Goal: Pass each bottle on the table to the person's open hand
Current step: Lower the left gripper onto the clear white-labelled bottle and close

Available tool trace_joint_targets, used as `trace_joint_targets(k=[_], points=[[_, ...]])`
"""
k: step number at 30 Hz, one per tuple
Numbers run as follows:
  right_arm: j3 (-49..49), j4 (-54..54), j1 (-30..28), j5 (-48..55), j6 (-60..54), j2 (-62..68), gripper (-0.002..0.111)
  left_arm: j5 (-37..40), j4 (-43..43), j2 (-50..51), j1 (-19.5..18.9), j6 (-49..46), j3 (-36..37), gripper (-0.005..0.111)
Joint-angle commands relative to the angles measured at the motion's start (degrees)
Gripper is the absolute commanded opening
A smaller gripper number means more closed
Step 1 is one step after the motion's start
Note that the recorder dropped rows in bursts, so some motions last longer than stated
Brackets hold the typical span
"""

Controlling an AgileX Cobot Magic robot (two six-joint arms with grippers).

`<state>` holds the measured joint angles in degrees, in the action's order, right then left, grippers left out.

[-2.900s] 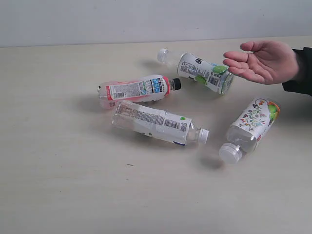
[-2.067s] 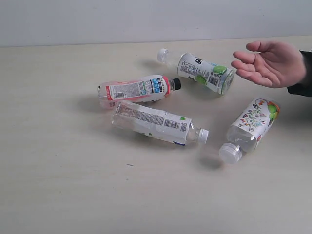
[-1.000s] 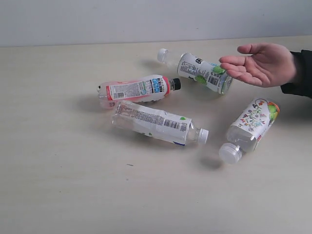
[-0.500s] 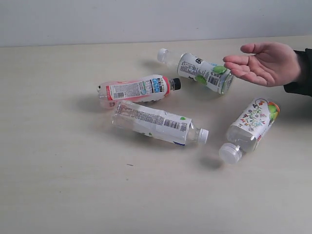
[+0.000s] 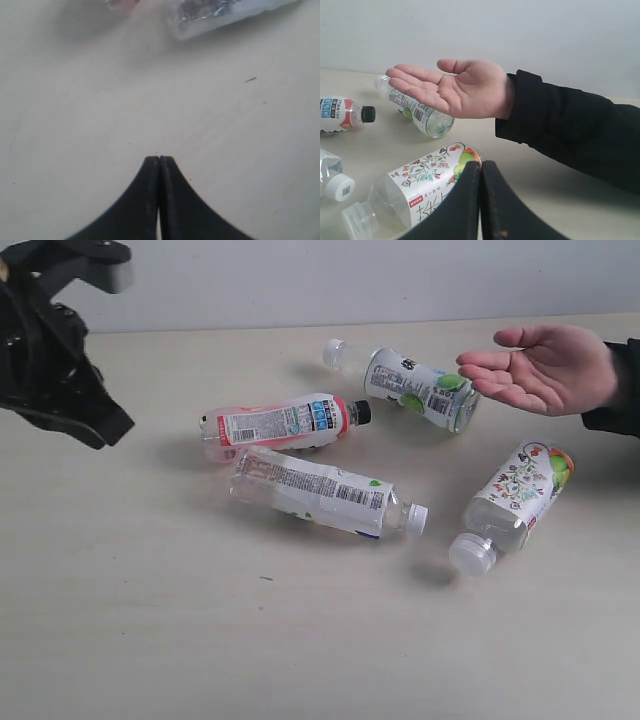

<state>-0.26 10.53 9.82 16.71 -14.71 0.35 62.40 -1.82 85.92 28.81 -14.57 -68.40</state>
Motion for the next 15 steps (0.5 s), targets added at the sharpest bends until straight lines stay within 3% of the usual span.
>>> trace_joint_targets(k=[1, 6, 11, 15], points=[[0.26, 0.04, -0.32, -0.32, -0.18, -0.35, 0.000, 7.56, 0.72, 6.19, 5.29, -1.52, -5.96, 0.000], [0.26, 0.04, -0.32, -0.32, -0.18, -0.35, 0.000, 7.56, 1.27, 13.50, 8.50, -10.25, -10.23, 0.000], [0.26, 0.04, -0.32, -0.32, -0.18, -0.35, 0.000, 7.56, 1.82, 18.03, 8.99, -19.46, -14.55, 0.000], [0.26, 0.04, -0.32, -0.32, -0.18, -0.35, 0.000, -0.71, 1.82, 18.74, 8.99, -28.99, -15.33, 0.000]])
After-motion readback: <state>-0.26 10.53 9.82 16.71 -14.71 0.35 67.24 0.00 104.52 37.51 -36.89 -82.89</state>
